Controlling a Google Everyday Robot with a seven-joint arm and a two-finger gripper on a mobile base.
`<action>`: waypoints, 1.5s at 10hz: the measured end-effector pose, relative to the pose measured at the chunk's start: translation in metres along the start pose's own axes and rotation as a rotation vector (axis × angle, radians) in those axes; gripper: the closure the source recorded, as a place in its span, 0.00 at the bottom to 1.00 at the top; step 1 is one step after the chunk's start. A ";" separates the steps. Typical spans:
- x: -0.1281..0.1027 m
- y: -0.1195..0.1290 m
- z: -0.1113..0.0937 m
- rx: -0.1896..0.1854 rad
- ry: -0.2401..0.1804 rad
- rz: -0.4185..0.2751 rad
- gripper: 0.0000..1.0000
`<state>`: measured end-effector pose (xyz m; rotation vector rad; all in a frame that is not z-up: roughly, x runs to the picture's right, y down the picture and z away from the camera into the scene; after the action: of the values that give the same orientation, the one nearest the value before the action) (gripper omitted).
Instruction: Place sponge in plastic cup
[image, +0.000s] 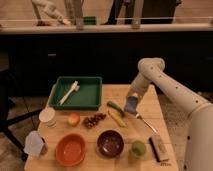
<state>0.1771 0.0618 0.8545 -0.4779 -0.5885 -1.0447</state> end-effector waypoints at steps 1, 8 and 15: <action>-0.009 0.000 -0.003 -0.003 -0.002 -0.016 1.00; -0.035 0.013 -0.012 -0.019 -0.005 -0.019 1.00; -0.061 0.008 -0.011 -0.020 -0.014 -0.065 1.00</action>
<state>0.1635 0.0983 0.8059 -0.4864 -0.6102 -1.1109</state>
